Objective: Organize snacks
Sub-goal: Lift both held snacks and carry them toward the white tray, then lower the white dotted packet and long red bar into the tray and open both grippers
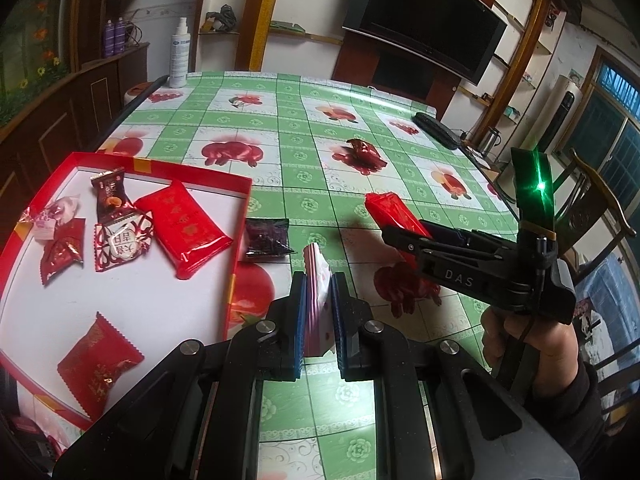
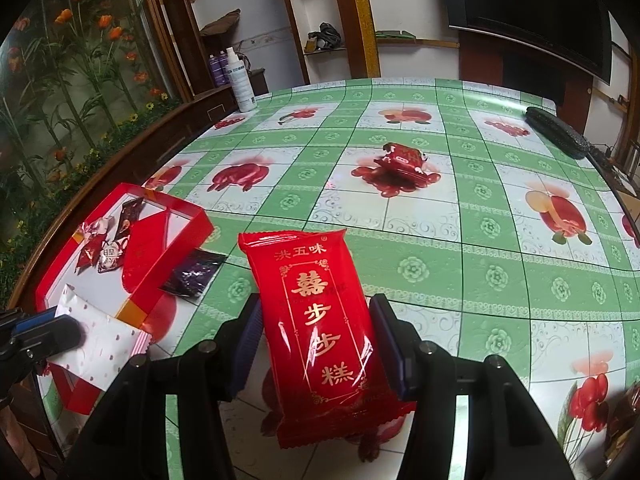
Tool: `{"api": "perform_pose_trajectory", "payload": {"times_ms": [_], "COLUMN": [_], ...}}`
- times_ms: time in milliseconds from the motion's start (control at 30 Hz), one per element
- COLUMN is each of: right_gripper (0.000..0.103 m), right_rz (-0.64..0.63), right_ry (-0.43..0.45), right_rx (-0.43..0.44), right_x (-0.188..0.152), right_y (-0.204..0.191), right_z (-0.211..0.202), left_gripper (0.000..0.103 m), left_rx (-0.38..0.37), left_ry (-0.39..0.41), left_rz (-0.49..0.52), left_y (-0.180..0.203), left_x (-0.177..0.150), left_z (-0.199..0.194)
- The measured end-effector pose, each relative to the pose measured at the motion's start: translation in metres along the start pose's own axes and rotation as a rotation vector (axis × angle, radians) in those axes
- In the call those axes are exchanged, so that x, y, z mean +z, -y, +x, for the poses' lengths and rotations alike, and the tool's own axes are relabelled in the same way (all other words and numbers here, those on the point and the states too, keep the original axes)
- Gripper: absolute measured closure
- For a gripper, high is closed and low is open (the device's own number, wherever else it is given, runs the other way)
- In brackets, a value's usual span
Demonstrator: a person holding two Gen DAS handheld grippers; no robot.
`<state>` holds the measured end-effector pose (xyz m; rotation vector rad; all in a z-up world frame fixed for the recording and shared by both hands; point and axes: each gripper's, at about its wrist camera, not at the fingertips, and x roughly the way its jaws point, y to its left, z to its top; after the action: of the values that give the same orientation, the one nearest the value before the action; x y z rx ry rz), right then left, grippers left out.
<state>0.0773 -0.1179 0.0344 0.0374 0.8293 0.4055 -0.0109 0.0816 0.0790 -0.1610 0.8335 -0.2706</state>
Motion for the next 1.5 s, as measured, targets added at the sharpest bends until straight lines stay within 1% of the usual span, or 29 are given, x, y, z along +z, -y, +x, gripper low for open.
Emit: {"api": "perform_pose_trajectory", "payload": {"times_ms": [500, 800, 1267, 1500], "right_gripper": [0.046, 0.047, 0.047, 0.047], "right_rz": [-0.04, -0.084, -0.158, -0.182], "right_ry": [0.006, 0.001, -0.006, -0.009], "right_rx": [0.045, 0.077, 0.127, 0.144], "right_x": [0.004, 0.007, 0.007, 0.005], "right_y": [-0.034, -0.061, -0.102, -0.115], "right_z": [-0.01, -0.012, -0.016, -0.017], "left_gripper": [0.092, 0.092, 0.092, 0.092], "left_rx": [0.014, 0.032, 0.089, 0.116], "left_ry": [0.038, 0.068, 0.12, 0.163], "left_rz": [-0.03, -0.067, -0.194, -0.258], "left_y": [-0.018, -0.037, -0.095, -0.123], "left_x": [0.001, 0.0, -0.005, -0.004], "left_z": [-0.019, -0.035, -0.063, -0.083]}}
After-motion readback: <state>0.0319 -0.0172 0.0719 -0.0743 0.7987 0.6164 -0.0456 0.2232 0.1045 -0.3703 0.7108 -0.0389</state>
